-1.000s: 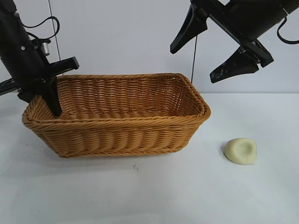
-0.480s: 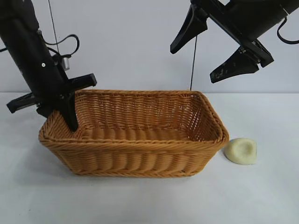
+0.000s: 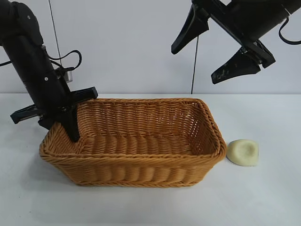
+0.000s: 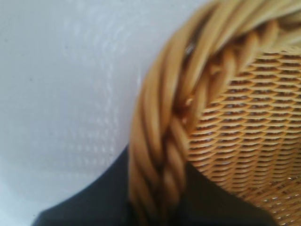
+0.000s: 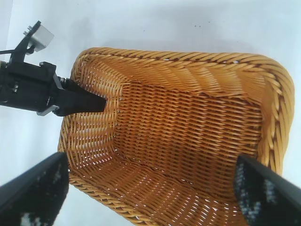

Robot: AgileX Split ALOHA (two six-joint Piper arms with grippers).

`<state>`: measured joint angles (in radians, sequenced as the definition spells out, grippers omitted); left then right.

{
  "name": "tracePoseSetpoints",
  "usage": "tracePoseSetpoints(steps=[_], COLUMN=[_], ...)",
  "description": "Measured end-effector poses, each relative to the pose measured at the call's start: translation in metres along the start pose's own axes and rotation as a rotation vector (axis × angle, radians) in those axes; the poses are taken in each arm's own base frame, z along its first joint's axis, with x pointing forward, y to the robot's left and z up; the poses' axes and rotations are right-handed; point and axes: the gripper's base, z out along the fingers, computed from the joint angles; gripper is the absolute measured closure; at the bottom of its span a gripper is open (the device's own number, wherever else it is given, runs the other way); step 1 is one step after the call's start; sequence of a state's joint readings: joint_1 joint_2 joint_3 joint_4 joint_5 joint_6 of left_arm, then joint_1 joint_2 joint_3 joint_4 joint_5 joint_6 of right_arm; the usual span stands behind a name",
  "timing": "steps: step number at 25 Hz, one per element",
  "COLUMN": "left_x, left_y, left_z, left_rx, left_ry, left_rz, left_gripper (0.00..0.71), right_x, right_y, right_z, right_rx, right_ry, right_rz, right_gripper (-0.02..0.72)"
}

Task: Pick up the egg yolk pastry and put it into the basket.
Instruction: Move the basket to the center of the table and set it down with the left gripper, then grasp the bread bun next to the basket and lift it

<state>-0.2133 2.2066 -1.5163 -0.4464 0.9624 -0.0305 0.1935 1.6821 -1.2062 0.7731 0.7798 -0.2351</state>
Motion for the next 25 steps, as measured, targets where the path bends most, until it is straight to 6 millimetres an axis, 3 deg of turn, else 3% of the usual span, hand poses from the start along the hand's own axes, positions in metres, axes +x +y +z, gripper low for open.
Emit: tracePoseSetpoints(steps=[3,4,6,10,19,25], left_x=[0.001,0.001,0.003,0.005,0.010,0.004], left_y=[0.001,0.001,0.001,-0.004,-0.022,-0.023], left_z=[0.002,0.002,0.002,-0.012,-0.097,-0.121], left_rx=[-0.002,-0.002,-0.002,0.007,-0.092,-0.190], left_ry=[0.013,0.016,0.033,0.012,-0.200,-0.235], left_rz=[-0.007,-0.009,-0.010,0.001,0.114,0.143], left_gripper=[0.188,0.122,0.060,0.023,0.018,0.018], right_x=[0.000,0.000,0.000,0.002,0.002,0.002], right_y=[0.000,0.000,0.000,0.000,0.000,0.000], right_z=[0.000,0.000,0.000,0.000,0.000,0.000], right_rx=[0.000,0.000,-0.001,-0.004,-0.004,-0.004], right_ry=[0.000,0.000,0.004,0.017,0.018,0.018], right_rz=[0.000,0.000,0.000,0.000,0.000,0.000], right_gripper=[0.026,0.026,0.026,0.026,0.026,0.026])
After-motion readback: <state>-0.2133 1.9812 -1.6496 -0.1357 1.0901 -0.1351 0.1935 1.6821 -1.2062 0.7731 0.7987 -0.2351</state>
